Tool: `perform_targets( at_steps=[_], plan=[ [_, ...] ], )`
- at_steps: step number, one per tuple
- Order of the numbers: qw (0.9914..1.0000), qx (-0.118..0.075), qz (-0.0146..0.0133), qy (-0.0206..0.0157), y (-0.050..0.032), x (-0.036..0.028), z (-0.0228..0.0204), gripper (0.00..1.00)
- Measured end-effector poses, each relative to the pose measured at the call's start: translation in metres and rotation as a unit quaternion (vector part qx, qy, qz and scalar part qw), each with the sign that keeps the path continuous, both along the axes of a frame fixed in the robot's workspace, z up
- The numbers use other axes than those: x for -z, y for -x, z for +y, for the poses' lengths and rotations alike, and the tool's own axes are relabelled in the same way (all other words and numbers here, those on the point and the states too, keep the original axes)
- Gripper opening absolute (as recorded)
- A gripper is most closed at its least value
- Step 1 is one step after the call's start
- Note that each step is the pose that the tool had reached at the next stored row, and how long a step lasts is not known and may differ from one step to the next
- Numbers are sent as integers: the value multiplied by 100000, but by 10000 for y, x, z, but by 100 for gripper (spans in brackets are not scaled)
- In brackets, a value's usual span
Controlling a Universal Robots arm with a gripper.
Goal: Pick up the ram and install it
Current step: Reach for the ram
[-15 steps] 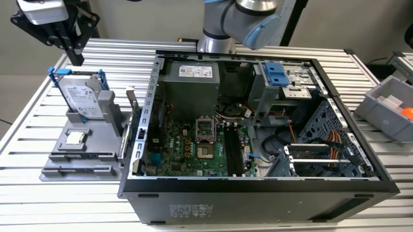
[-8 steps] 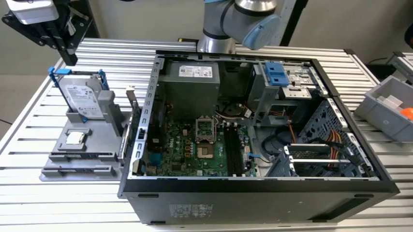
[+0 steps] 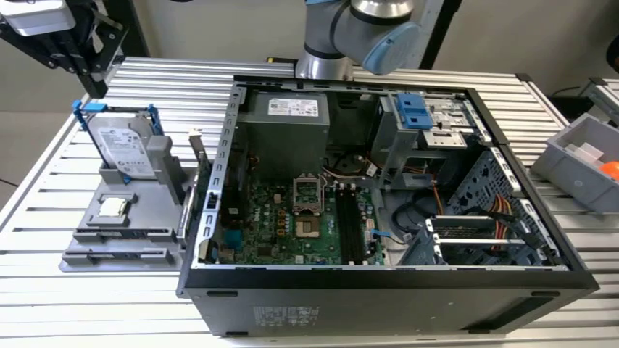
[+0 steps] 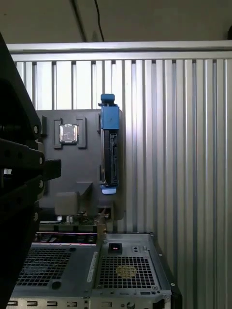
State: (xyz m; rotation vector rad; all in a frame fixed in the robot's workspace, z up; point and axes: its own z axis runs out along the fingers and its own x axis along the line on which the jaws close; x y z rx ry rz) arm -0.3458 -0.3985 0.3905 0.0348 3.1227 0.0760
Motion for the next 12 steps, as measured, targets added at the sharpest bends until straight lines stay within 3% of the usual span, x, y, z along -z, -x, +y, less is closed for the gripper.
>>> perform_targets(
  at_steps=[12],
  plan=[
    [100000,-175,-6,-2,121,2,0,0]
  ],
)
